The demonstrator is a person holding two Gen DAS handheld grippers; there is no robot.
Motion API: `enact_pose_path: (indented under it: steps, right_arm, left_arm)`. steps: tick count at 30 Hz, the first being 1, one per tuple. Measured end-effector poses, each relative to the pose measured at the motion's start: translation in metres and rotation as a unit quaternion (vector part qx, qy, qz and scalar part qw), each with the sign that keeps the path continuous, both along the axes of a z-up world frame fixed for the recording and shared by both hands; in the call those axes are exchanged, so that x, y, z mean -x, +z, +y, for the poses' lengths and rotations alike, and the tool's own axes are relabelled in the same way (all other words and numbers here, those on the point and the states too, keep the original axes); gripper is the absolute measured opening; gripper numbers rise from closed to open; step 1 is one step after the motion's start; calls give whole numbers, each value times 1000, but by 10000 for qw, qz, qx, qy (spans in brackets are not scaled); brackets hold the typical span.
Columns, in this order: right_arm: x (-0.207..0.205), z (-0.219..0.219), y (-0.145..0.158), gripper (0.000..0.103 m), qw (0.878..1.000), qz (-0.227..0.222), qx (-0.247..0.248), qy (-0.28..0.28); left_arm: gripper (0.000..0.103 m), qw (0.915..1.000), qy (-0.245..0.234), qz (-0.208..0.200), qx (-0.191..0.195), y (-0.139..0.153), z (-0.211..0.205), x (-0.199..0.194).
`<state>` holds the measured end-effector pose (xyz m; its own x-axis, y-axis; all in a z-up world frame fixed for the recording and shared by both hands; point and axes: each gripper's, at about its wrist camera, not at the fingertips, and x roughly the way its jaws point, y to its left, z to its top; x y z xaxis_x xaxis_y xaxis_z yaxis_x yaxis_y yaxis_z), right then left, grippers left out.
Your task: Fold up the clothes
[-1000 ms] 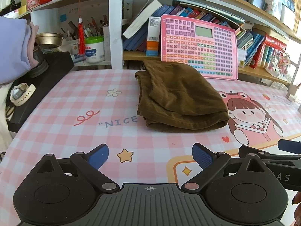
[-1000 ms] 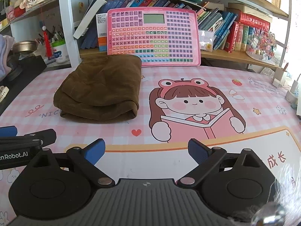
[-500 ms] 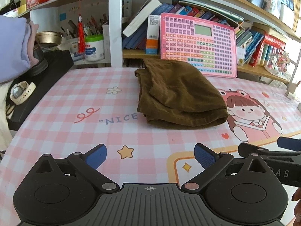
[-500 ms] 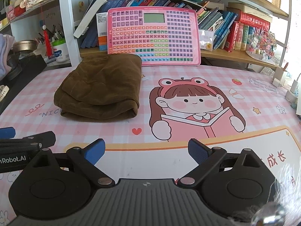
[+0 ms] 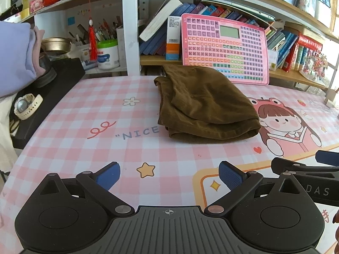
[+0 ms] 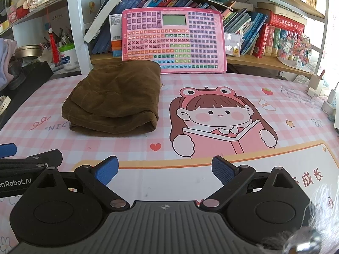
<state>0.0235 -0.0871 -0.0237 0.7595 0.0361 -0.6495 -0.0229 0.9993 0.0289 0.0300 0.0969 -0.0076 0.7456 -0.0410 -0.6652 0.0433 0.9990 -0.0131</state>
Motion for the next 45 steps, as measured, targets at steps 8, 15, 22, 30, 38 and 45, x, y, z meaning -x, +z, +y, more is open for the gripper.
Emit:
enact_pose_path:
  steps: [8,15,22,30,38,45]
  right_arm:
    - [-1,0,0,95,10000,-7,8,-6]
    - [0,-1,0,95,10000,-8,1,-22]
    - [-1,0,0,95,10000,-5,1,-12]
    - [0,1,0,95,10000,15,2,-20]
    - [0,0,-1,95,10000,29,1,-41]
    - [1,1,-1,95,10000,45,7,-33]
  left_arm:
    - [101,10000,-8,29,17,-1,0,-2]
    - [101,10000,-21,25,29,-1,0,-2]
    - [101,10000,5,13,30,-1,1,-1]
    - [101,10000,-1,17,28,-1,1,-2]
    - [101,10000,-6,18,20,-1,0,-1]
    - [101,10000,-4,17,15,-1,0,-1]
